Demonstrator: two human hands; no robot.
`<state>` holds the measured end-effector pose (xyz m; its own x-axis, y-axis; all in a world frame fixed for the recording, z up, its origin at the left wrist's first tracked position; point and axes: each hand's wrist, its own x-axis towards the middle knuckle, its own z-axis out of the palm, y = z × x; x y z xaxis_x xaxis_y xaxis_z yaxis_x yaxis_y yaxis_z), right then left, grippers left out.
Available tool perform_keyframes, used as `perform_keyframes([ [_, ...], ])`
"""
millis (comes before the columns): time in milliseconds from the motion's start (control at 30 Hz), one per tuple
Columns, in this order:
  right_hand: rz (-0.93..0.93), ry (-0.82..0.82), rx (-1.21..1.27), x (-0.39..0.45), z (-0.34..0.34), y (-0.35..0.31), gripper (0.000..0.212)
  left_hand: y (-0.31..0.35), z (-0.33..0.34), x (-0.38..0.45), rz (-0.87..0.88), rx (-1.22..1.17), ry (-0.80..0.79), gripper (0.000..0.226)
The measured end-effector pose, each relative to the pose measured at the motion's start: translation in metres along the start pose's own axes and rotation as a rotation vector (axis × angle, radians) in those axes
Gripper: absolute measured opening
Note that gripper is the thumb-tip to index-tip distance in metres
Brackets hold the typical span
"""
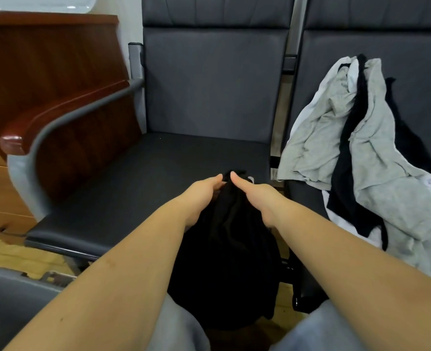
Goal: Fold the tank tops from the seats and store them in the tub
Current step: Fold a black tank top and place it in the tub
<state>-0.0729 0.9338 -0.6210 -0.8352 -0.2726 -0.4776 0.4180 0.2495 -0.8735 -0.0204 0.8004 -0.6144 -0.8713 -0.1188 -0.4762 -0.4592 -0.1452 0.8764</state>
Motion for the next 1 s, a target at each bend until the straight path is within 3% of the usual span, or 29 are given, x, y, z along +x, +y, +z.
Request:
perform_keyframes([
  [100,-0.020,0.020,0.143,-0.005,-0.001,-0.007,0.113,0.007,0.000,-0.015,0.029,0.030,-0.087,0.043],
  [200,0.000,0.060,0.307,-0.002,-0.015,-0.011,0.063,0.012,-0.005,-0.035,0.095,0.238,-0.012,0.053],
  [267,-0.010,0.134,0.370,0.001,-0.031,-0.012,0.043,0.013,-0.015,-0.045,0.112,0.440,0.051,0.060],
  [400,-0.026,0.347,0.383,-0.001,-0.066,-0.011,0.050,0.009,-0.038,-0.061,0.041,0.761,0.093,0.064],
  [500,-0.085,0.418,0.288,-0.006,-0.084,-0.010,0.056,0.007,-0.051,-0.070,0.113,0.868,0.091,0.043],
  [567,-0.106,0.422,0.255,-0.012,-0.088,-0.011,0.055,0.004,-0.057,-0.072,0.128,0.825,0.094,0.038],
  [733,-0.259,0.414,0.274,-0.031,-0.087,-0.014,0.037,-0.001,-0.073,-0.063,0.101,0.361,0.146,0.026],
  [800,-0.365,0.290,0.284,-0.042,-0.083,-0.019,0.032,-0.002,-0.073,-0.059,0.072,0.190,0.179,0.023],
  [867,-0.398,-0.008,0.205,-0.054,-0.077,-0.024,0.023,-0.003,-0.074,-0.054,0.025,0.065,0.232,0.026],
  [933,-0.338,-0.336,0.007,-0.070,-0.067,-0.028,0.017,-0.004,-0.077,-0.048,-0.002,0.001,0.292,0.030],
  [1000,-0.251,-0.534,-0.277,-0.075,-0.057,-0.023,0.013,-0.005,-0.081,-0.042,-0.004,-0.041,0.340,0.031],
])
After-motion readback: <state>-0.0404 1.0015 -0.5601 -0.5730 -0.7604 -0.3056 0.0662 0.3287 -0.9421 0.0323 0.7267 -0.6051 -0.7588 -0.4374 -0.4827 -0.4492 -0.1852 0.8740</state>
